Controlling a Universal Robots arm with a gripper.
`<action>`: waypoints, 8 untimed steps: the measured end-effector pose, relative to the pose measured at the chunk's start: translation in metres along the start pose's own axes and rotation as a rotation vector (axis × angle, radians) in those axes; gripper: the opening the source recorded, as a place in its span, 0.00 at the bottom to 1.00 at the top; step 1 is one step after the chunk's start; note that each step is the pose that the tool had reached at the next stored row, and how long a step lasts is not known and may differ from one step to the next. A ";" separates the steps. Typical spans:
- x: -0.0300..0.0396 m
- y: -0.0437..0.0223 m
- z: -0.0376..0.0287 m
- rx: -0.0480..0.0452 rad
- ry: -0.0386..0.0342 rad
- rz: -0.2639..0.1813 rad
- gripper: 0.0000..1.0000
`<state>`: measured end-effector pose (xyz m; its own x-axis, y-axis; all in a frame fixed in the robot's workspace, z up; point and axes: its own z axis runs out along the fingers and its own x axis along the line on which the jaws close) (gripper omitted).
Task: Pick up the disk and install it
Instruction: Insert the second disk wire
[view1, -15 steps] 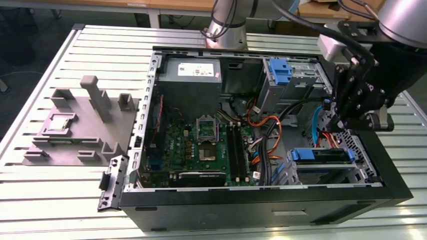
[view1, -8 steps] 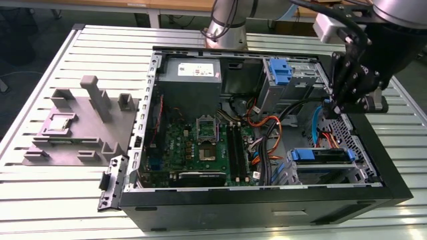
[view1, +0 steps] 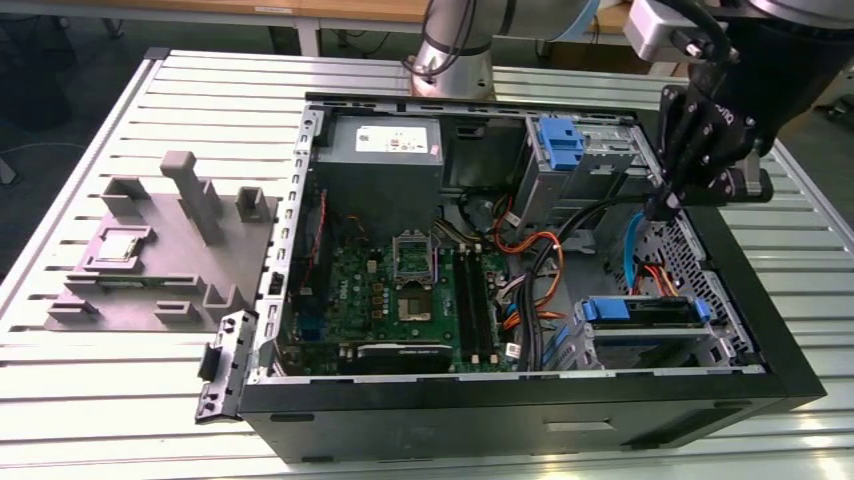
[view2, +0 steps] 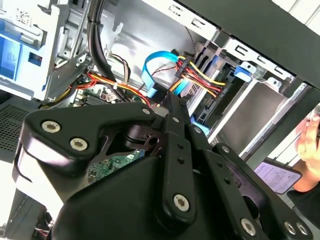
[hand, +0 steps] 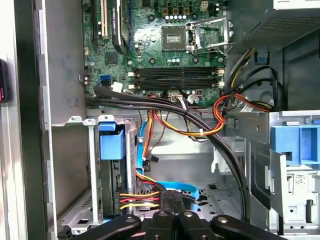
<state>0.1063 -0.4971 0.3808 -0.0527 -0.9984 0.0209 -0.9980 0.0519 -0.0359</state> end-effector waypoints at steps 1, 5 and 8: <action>-0.0011 0.0001 0.0000 -0.0006 0.0025 0.000 0.10; -0.0105 0.0006 -0.0001 -0.0193 0.0158 -0.001 0.10; -0.0126 0.0007 -0.0003 -0.0211 0.0246 -0.001 0.10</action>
<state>0.1063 -0.4845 0.3808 -0.0521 -0.9976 0.0455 -0.9986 0.0515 -0.0147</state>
